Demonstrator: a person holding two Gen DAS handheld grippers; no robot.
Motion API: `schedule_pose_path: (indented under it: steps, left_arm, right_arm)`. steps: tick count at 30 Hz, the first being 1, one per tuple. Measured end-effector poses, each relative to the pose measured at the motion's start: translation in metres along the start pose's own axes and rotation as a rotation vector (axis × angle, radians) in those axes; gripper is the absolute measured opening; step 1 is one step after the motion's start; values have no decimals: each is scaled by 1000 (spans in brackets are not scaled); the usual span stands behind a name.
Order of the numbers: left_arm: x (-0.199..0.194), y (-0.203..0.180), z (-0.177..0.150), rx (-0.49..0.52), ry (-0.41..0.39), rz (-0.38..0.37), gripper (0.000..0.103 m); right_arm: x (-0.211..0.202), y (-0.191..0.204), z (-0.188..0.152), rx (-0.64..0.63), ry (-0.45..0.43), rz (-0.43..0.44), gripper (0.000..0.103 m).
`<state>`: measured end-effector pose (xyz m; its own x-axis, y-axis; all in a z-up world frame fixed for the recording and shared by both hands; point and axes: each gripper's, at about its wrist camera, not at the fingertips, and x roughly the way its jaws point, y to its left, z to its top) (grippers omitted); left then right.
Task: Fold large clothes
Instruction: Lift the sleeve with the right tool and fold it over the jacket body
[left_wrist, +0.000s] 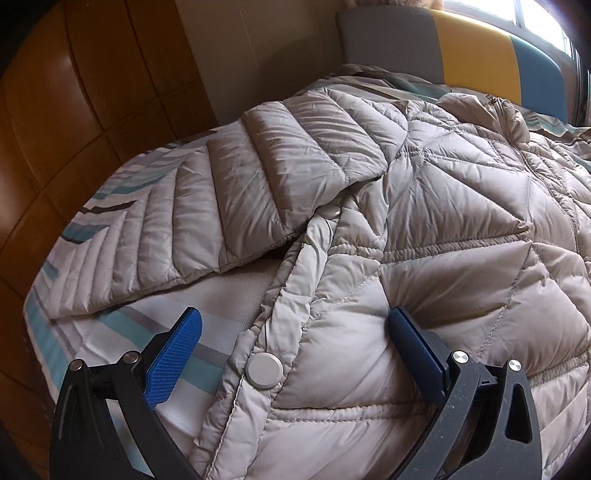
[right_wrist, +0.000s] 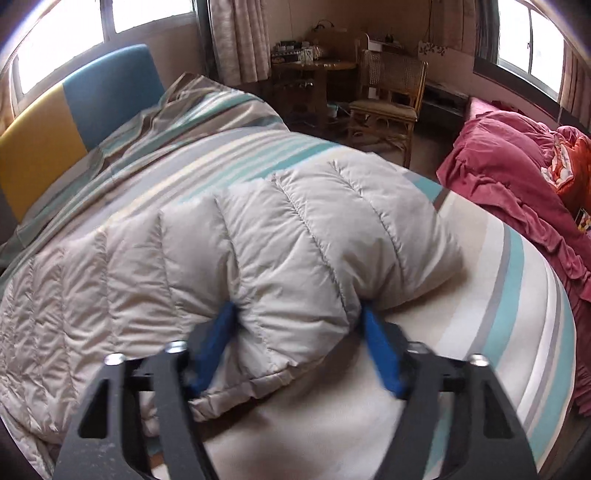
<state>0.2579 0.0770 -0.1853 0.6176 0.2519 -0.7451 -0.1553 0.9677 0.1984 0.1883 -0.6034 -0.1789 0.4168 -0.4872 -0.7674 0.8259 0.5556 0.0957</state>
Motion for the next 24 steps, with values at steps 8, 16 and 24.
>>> schedule_pose_path:
  steps: [8, 16, 24]
  left_arm:
    - [1, 3, -1, -11, 2, -11, 100]
    - [0, 1, -2, -7, -4, 1, 100]
    - [1, 1, -2, -7, -4, 1, 100]
  right_arm:
    - [-14, 25, 0, -111, -86, -26, 11]
    - [-76, 99, -36, -437, -348, -23, 11]
    - [-126, 192, -107, -846, -532, 94, 11]
